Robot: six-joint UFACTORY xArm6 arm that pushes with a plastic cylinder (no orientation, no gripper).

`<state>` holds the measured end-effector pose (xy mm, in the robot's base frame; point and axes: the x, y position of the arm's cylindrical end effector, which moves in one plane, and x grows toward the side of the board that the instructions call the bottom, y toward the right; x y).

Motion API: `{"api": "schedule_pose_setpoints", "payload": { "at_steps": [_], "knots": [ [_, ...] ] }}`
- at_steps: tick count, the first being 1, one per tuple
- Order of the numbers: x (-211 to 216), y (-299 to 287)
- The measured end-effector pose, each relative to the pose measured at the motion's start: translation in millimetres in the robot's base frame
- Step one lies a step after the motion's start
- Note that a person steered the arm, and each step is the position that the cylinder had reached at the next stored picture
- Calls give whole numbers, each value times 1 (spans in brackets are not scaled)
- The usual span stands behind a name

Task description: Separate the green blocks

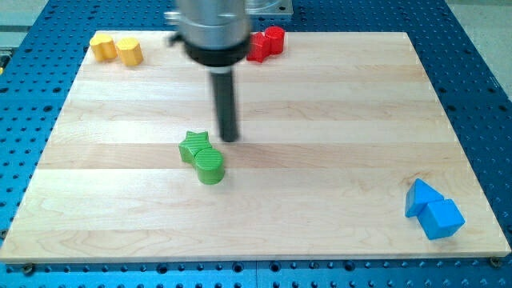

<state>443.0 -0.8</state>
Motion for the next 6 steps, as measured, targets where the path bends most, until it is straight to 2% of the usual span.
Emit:
{"api": "schedule_pose_setpoints", "payload": {
  "at_steps": [1, 2, 3, 4, 6],
  "knots": [
    [33, 37],
    [106, -24],
    [95, -68],
    [49, -44],
    [17, 16]
  ]
}}
